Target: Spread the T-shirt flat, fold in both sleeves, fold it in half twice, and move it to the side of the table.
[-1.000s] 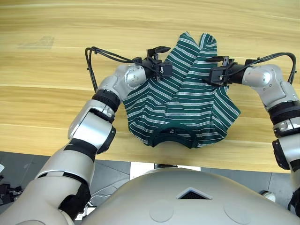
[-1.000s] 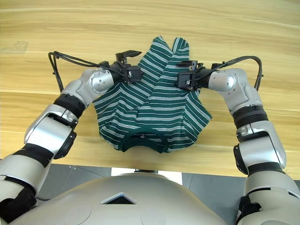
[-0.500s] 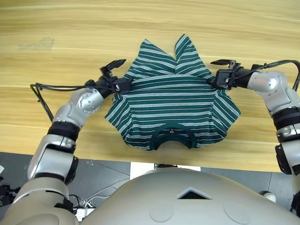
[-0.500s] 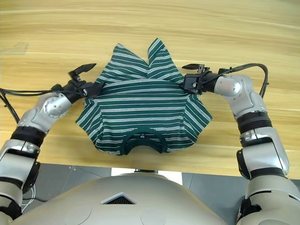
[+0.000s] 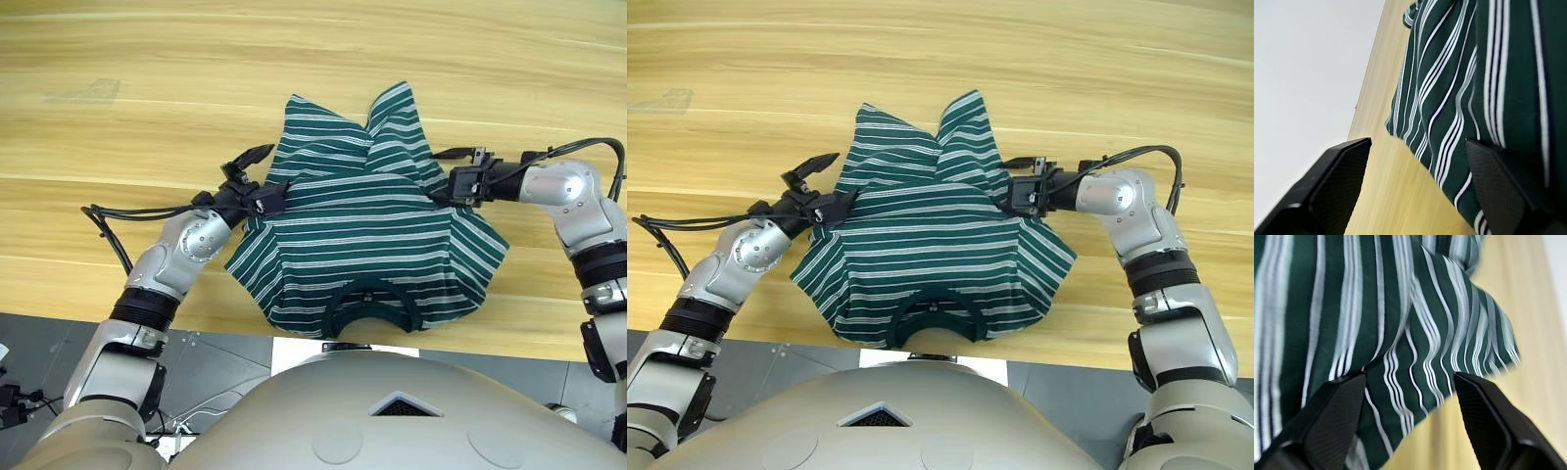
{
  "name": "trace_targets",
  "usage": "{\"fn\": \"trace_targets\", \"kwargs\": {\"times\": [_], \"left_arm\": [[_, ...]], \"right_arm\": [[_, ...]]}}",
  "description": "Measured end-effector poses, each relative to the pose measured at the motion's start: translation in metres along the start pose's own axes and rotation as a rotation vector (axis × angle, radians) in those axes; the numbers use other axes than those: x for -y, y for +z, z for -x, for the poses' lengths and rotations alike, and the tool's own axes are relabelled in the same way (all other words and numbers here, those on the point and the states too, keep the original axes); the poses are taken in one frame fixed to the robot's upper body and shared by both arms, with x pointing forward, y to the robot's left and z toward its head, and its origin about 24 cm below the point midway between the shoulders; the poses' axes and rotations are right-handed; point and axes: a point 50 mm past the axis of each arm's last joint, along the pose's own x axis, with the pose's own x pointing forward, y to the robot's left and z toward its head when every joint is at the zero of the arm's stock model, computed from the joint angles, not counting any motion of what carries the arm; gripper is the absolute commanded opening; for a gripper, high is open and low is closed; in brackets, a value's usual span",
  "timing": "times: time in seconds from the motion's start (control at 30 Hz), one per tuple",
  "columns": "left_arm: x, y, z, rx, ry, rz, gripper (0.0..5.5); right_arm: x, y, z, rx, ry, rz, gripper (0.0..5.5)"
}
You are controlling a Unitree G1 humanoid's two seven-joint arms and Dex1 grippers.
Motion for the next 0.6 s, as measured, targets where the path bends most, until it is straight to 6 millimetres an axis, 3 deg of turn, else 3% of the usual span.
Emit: {"fn": "trace_targets", "kwargs": {"times": [0.13, 0.27, 0.6], "left_arm": [[0.008, 0.015, 0.012, 0.038, -0.049, -0.018, 3.56], [0.013, 0.028, 0.016, 0.068, -0.09, -0.045, 3.56], [0.012, 0.029, 0.016, 0.065, -0.1, -0.068, 3.56]], "right_arm": [[-0.015, 0.005, 0.01, 0.029, 0.084, -0.028, 3.3], [-0.026, 0.018, 0.007, 0.081, 0.136, -0.037, 3.3], [-0.012, 0.009, 0.008, 0.049, 0.02, -0.065, 3.3]]}}
